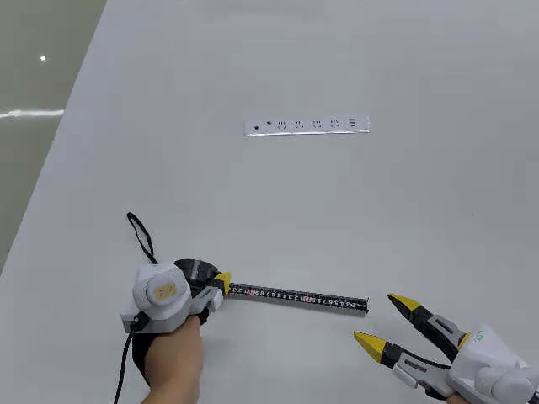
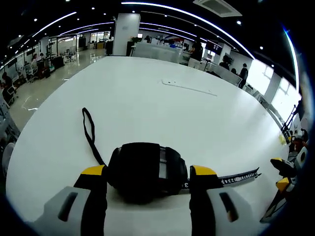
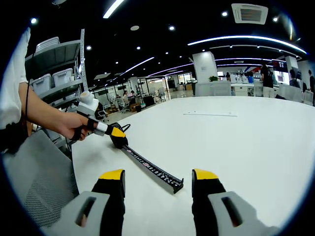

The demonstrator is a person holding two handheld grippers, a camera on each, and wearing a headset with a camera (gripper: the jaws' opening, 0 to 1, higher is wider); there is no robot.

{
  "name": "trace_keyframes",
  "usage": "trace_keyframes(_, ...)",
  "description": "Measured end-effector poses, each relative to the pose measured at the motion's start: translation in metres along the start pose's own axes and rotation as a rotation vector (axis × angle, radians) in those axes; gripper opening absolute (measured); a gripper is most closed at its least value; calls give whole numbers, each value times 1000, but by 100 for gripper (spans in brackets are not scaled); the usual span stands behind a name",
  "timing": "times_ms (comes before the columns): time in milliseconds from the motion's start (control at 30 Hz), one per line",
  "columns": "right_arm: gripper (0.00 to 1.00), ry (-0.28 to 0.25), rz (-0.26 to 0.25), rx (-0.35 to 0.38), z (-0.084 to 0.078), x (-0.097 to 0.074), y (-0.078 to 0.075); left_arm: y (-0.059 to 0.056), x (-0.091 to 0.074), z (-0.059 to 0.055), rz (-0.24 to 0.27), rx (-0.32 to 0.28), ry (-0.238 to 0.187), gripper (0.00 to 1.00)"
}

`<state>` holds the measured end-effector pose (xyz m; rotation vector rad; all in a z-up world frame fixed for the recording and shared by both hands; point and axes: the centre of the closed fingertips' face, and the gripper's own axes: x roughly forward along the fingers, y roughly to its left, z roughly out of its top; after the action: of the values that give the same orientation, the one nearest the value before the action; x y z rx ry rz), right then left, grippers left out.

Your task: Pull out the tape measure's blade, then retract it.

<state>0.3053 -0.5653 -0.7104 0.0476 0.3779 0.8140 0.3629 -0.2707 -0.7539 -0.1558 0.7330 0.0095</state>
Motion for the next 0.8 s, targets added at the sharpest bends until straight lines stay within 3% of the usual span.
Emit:
trace_keyframes(500,54,6,3,-1,-3,2,-1,1,1,-1,8,15,-2,63)
trace_keyframes(800,48,32,34,-22,-8,5,-3,2,1,-1,7,15,-2,63)
